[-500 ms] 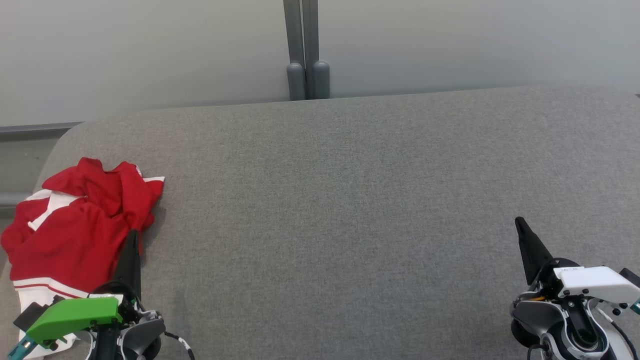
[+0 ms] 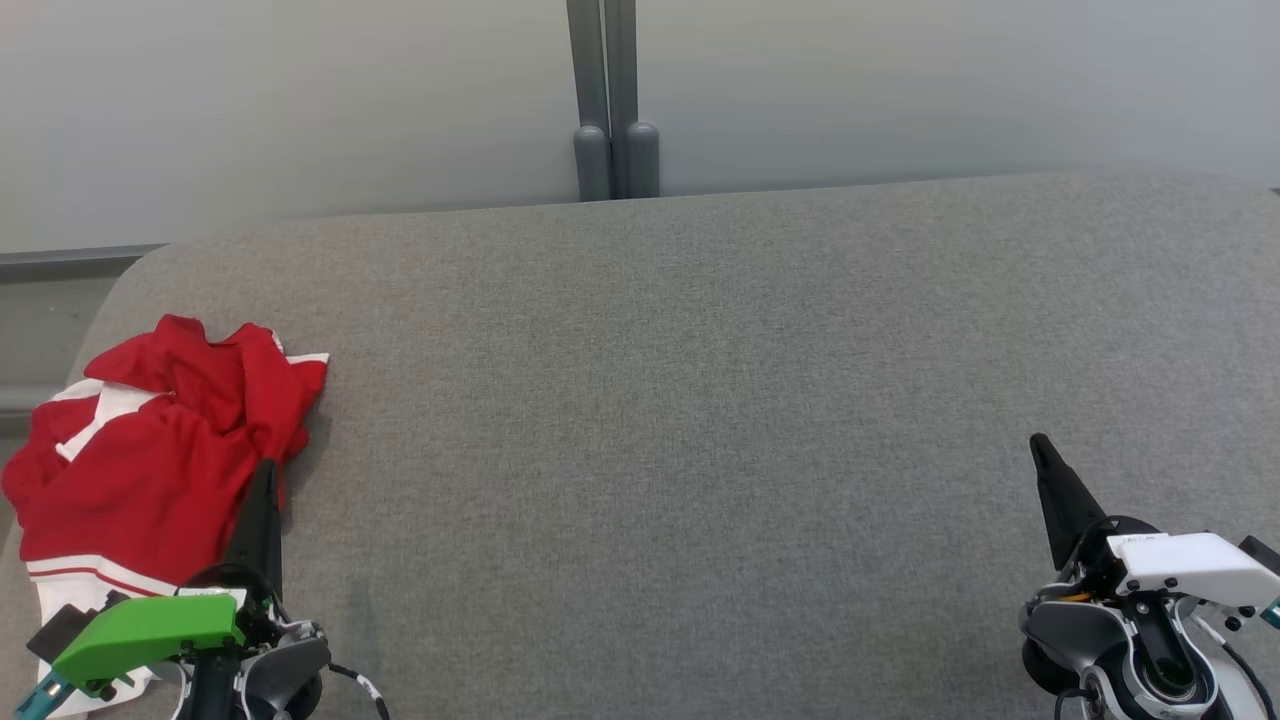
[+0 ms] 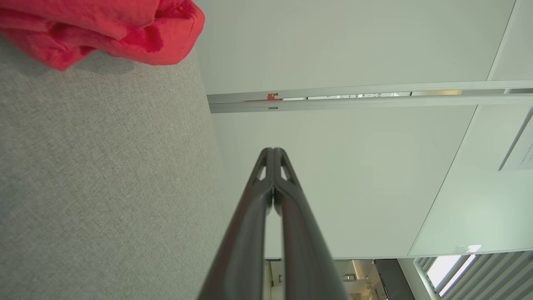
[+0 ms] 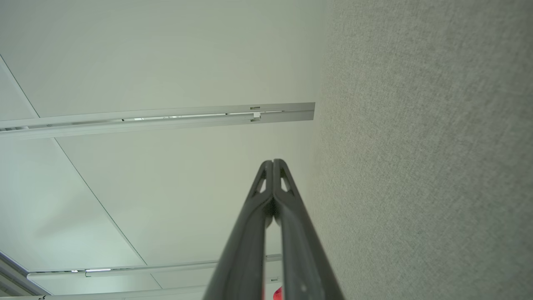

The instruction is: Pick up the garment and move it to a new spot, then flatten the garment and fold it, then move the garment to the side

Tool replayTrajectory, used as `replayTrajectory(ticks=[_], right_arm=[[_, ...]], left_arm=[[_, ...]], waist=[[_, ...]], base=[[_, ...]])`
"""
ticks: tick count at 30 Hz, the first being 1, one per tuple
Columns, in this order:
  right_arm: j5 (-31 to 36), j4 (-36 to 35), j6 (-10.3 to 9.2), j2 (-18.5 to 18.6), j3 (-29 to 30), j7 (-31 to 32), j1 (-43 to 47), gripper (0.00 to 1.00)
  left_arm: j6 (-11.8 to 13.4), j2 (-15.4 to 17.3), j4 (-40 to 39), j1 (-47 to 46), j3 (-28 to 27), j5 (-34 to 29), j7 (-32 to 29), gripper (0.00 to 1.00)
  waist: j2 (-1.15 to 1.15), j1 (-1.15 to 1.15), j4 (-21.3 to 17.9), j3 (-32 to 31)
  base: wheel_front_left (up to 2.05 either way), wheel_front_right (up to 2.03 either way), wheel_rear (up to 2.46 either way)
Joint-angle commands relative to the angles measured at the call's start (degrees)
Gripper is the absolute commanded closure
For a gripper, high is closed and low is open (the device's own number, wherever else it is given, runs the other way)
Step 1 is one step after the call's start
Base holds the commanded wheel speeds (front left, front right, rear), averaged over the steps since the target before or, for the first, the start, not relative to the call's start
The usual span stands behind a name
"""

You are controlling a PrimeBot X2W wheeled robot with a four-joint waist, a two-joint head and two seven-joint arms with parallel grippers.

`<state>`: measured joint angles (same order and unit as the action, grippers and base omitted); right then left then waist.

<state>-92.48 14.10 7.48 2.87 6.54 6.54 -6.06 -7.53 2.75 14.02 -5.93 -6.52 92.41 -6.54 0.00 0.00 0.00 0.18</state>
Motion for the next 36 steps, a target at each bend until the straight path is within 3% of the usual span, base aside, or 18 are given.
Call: replayTrajectory(ticks=[1,23,24,36], right_arm=[[0.4,-0.3,0.04,0.0,0.0,0.0,-0.4,1.00],[0.4,-0.3,0.04,0.0,0.0,0.0,-0.4,1.00],[0.0,0.0,-0.01,0.0,0.0,0.0,0.0,0.00],[1.7,0.4,-0.02,0.2,-1.0,-2.0,1.2,0.00]], left_arm=[[-0.1,0.4,0.0,-0.9,-0.1,-0.2,-0.1,1.00],[-0.1,0.4,0.0,-0.9,-0.1,-0.2,-0.1,1.00],[0.0,0.0,0.0,0.0,0.0,0.0,0.0,0.00],[0.0,0.1,2.2,0.8,1.1,-2.3,2.5,0.00]], waist=[[0.00,0.00,0.0,0.0],[0.00,0.00,0.0,0.0],[0.00,0.00,0.0,0.0],[0.00,0.00,0.0,0.1]], base=[[0.00,0.00,0.00],[0.00,0.00,0.00],[0.00,0.00,0.00],[0.00,0.00,0.00]])
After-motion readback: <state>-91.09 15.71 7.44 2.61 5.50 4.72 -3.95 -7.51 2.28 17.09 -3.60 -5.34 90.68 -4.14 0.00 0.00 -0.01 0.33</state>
